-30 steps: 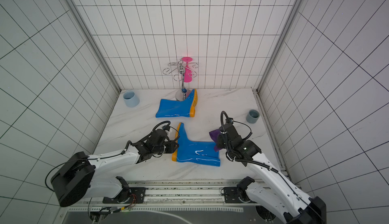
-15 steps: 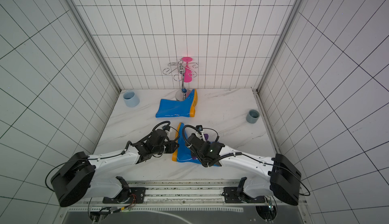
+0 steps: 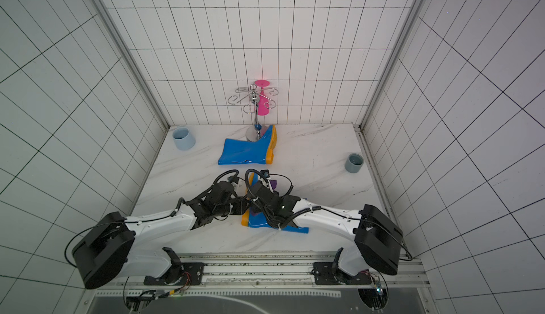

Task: Wipe the rubber boots with a cloth
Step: Wipe the dirt off the rubber boot.

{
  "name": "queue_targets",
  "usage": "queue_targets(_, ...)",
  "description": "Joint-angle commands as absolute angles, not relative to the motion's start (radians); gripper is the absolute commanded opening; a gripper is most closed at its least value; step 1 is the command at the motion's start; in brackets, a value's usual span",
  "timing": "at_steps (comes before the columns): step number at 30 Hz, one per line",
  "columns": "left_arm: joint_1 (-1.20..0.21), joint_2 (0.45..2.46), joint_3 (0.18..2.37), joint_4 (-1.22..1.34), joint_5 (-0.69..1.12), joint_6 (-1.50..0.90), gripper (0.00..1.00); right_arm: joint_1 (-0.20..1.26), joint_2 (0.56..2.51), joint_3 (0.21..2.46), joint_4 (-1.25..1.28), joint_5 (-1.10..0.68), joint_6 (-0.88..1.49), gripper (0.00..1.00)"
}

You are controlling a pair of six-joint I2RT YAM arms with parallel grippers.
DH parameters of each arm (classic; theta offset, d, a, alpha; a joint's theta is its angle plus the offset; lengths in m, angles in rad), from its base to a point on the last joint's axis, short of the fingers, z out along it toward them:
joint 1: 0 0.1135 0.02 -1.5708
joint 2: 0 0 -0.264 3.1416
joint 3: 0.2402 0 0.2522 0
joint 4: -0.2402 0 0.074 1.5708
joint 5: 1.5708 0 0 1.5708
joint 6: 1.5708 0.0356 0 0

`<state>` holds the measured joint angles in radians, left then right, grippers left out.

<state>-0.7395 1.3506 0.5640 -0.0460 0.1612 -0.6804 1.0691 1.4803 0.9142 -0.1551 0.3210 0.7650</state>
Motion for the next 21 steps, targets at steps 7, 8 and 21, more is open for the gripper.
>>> queue_targets(7, -0.745, 1.421, 0.513, -0.083, 0.208, -0.693, 0.17, 1.077, 1.507, 0.826, -0.125, 0.238, 0.846, 0.0)
queue_targets(8, -0.743, 1.425, 0.512, -0.082, 0.209, -0.692, 0.17, 1.077, 1.504, 0.814, -0.145, 0.239, 0.853, 0.0)
queue_targets(21, -0.7, 1.448, 0.476, -0.063, 0.232, -0.682, 0.16, 0.988, 1.345, 0.644, -0.344, 0.281, 0.89, 0.0)
